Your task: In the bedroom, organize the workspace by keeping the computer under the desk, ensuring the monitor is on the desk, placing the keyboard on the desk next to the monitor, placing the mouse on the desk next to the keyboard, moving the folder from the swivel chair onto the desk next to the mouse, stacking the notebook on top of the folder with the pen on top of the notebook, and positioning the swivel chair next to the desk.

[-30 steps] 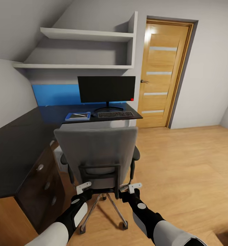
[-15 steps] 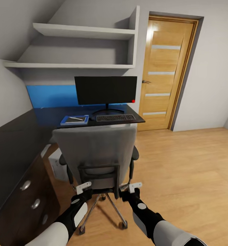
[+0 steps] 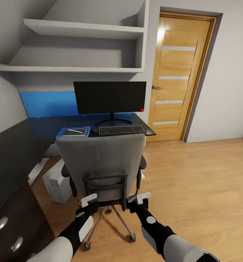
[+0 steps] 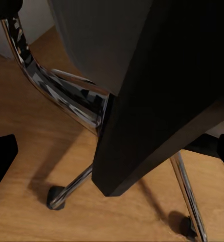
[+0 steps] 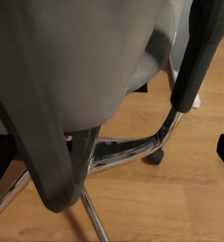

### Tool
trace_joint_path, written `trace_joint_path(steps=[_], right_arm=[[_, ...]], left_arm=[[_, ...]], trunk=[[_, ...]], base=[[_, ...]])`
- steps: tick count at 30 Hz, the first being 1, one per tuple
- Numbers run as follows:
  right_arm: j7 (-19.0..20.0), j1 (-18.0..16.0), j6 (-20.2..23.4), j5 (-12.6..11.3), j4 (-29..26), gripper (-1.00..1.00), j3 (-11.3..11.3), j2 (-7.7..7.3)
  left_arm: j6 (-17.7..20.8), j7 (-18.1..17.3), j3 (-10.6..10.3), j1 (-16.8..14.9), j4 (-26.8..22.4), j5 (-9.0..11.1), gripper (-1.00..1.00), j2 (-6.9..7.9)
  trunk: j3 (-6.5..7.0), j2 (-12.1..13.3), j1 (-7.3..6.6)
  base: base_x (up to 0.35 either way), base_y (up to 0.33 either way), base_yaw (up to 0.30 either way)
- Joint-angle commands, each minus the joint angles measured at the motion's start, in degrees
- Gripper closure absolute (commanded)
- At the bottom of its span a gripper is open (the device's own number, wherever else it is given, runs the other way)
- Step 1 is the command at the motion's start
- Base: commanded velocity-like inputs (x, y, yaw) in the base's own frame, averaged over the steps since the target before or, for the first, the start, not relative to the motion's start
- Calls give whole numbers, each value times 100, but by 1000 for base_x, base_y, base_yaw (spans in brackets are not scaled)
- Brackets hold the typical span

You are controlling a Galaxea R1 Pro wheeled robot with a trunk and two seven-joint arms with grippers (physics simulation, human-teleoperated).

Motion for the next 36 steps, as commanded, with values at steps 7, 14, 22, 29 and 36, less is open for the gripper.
trace_joint_path(steps=[7,14,22,29,36], right_arm=[[-30,-6,-9,-56,8,-100,50,0],[-30,-6,4,-57,8,-100,50,0],[-30,-6,8,-57,8,-100,50,0],[-30,-6,-35,-56,10,-100,42,0],[-30,-6,-41,-53,16,-100,41,0]], left_arm=[[-17,0,-22,-7,-12,14,-100,-1],[-16,0,-22,-7,-12,15,-100,-1],[-9,3,-19,-7,-12,15,-100,-1],[-8,3,-13,-7,-12,23,-100,-1],[-8,1,-13,-7,-19,24,-100,-1]], trunk=[[-4,-2,3],[-4,-2,3],[-4,-2,3],[-4,-2,3],[-4,-2,3]], base=[[330,-70,0],[278,-26,0],[187,-1,0],[11,0,0],[-187,0,0]])
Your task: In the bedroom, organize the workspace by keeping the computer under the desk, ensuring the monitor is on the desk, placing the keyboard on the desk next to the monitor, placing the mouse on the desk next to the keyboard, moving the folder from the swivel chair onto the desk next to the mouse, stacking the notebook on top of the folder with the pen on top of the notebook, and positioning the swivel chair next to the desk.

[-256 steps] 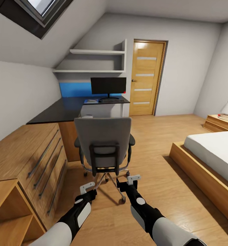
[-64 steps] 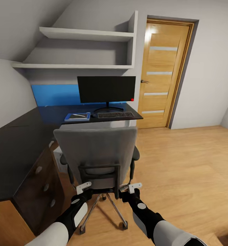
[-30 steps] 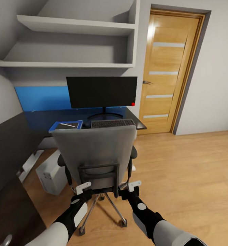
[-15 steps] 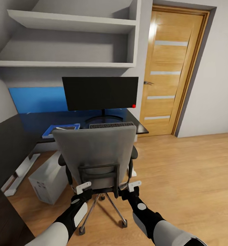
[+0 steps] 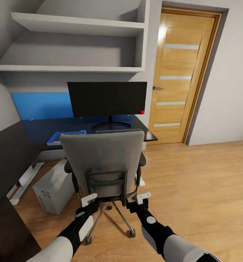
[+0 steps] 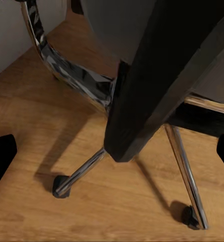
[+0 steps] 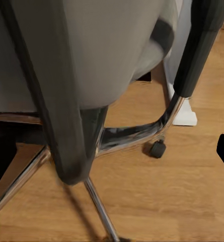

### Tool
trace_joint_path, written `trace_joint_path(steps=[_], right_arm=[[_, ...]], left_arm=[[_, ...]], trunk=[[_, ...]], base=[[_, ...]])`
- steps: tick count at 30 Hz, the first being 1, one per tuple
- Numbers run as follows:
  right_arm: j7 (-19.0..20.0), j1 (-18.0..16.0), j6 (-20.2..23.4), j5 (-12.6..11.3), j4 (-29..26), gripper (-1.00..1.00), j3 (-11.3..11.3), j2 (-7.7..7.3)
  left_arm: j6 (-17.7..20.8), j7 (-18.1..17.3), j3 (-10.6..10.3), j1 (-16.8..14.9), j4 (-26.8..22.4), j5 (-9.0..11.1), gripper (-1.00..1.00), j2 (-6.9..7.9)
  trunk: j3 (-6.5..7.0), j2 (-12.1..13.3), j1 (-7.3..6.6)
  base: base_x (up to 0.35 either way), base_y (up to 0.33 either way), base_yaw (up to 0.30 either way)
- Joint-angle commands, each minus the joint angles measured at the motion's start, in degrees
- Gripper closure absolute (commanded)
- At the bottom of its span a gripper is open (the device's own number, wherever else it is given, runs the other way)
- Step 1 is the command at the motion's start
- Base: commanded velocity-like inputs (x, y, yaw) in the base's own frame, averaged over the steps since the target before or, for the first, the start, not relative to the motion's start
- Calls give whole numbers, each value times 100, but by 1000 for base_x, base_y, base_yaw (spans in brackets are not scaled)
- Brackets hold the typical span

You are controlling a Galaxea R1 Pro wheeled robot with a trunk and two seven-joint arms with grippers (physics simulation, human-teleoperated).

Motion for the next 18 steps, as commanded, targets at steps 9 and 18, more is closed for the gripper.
trace_joint_path(steps=[9,18], right_arm=[[-30,-6,-21,-48,9,-100,50,0],[-24,-6,-21,-48,10,-100,50,0]], left_arm=[[-15,21,-12,-3,-2,43,-100,0],[-15,20,-12,-3,-2,41,-100,0]], trunk=[[-5,-3,-4],[-5,-3,-4]], base=[[-317,-13,0],[-269,-114,0]])
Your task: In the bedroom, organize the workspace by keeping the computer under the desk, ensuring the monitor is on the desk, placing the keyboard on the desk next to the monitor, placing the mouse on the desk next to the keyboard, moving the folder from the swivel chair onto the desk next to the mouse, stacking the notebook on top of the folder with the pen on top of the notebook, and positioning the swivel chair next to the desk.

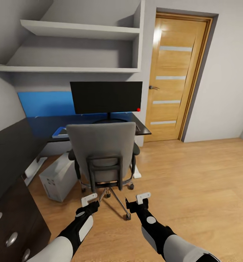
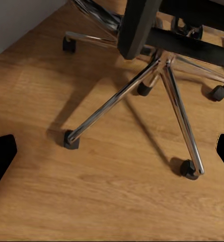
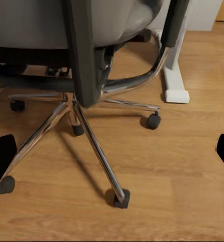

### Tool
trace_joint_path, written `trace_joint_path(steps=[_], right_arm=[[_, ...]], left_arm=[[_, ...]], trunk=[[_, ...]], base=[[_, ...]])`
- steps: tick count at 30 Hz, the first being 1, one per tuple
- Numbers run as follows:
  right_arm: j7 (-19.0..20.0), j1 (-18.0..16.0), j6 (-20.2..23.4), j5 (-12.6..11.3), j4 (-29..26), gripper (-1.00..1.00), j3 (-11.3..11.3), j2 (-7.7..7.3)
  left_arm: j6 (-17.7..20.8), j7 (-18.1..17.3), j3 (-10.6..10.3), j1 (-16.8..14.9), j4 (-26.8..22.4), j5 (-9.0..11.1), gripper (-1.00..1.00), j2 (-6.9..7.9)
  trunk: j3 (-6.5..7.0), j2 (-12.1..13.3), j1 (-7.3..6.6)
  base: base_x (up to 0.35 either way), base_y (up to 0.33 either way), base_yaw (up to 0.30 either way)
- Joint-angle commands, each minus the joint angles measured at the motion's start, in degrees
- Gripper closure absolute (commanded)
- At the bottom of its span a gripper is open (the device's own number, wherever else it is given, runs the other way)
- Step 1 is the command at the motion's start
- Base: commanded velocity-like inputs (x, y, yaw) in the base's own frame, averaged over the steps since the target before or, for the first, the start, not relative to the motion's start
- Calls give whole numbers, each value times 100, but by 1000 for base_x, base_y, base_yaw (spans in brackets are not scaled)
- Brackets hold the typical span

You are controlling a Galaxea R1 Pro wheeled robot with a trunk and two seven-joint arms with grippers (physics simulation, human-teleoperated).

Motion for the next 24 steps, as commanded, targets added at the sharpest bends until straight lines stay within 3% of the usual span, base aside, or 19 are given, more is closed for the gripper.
trace_joint_path(steps=[1,21,24], right_arm=[[-28,-5,-22,-52,7,-100,50,0],[-34,-4,-26,-51,46,-100,12,0],[-45,5,-146,-82,275,-100,-20,0]], left_arm=[[-15,22,-12,-3,-1,43,-100,0],[-15,20,-24,-3,61,41,-100,-3],[-22,14,-28,-3,509,33,-100,-25]], trunk=[[-5,-3,-3],[-5,-3,-3],[13,37,-25]], base=[[-217,-160,0],[-188,-169,0],[-31,-29,0]])
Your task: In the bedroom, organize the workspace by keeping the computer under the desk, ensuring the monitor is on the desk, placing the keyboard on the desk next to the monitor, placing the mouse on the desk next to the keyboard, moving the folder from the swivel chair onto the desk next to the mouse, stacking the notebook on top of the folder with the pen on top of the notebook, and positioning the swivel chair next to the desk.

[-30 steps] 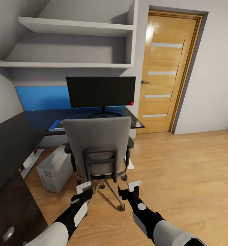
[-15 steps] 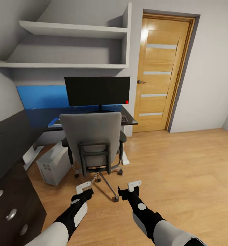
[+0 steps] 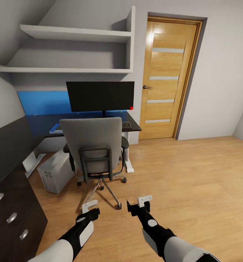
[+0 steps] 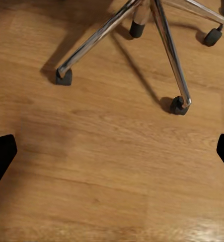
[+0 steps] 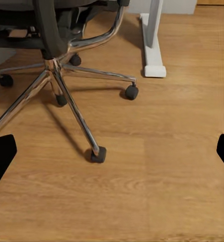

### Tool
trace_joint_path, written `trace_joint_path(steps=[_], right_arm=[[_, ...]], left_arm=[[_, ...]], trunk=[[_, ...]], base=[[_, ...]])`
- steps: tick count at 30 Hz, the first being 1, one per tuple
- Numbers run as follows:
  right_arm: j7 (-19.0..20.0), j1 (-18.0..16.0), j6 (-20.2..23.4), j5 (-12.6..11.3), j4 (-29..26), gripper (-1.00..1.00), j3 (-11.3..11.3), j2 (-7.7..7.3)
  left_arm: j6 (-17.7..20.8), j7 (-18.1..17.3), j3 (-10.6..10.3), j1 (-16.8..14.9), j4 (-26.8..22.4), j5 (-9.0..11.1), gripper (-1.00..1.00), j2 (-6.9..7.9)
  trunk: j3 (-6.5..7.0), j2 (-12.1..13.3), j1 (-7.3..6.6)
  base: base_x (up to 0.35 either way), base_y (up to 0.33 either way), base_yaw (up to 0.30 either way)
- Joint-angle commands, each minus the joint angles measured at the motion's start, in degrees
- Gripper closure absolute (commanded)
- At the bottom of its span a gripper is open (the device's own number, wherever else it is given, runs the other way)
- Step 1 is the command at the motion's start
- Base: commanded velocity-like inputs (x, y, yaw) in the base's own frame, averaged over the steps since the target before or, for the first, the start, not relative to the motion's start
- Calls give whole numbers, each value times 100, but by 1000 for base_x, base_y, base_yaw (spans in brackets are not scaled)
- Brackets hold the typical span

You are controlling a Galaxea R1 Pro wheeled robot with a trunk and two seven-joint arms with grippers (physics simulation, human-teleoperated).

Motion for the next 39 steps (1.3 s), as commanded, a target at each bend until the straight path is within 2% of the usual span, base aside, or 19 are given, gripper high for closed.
trace_joint_path(steps=[1,6,10,13,14,15,17,20,21,24,25,29,37,39], right_arm=[[-27,-4,-66,-54,61,-100,51,0],[-40,7,-408,-67,424,-100,57,-5],[-53,29,-606,-115,663,-100,57,-11],[-55,59,-635,-221,741,-100,55,-9],[-53,91,-653,-328,781,-100,53,-8],[-49,370,-817,-793,848,-100,45,-26],[-49,467,-949,-877,868,-100,44,-36],[-49,551,-1028,-917,910,-100,40,-43],[-56,933,-1155,-955,1057,-100,34,-54],[-57,1101,-1347,-958,1066,-100,33,-76],[-58,1441,-1902,-963,1075,-100,38,-192],[-69,1659,-2111,-967,1076,-100,34,-240],[-221,2034,-2596,-968,1077,-100,33,-331],[-350,2201,-2727,-968,1082,-100,33,-371]], left_arm=[[-21,20,-16,-4,99,34,-100,-3],[-334,7,-17,-4,621,32,-100,-1],[-1039,-16,-17,-4,1257,30,-100,2],[-1302,-21,-17,-3,1421,29,-100,0],[-1404,-22,-17,-2,1482,29,-100,-1],[-1578,-11,-17,148,1573,34,-100,14],[-1600,-5,-17,278,1582,38,-100,34],[-1620,-1,-17,391,1586,42,-100,66],[-2318,-15,-17,1003,1591,38,-100,307],[-2465,-15,-17,1209,1591,37,-100,390],[-2771,-13,-17,1546,1591,27,-100,531],[-3253,-31,-17,1777,1591,26,-100,574],[-3448,-15,-17,2188,1591,27,-100,611],[-3464,-33,-17,2319,1591,27,-100,701]], trunk=[[14,39,-24],[103,239,-134],[175,400,-222],[229,520,-287],[247,560,-309],[265,600,-331],[301,680,-375],[355,801,-441],[373,841,-463],[427,961,-529],[445,1001,-551],[516,1162,-639],[660,1483,-815],[696,1563,-858]], base=[[-12,-11,0],[-6,-5,0],[-1,-1,0],[0,0,0],[0,0,0],[0,0,0],[0,0,0],[0,0,0],[0,0,0],[0,0,0],[0,0,0],[0,0,0],[0,0,0],[0,0,0]])
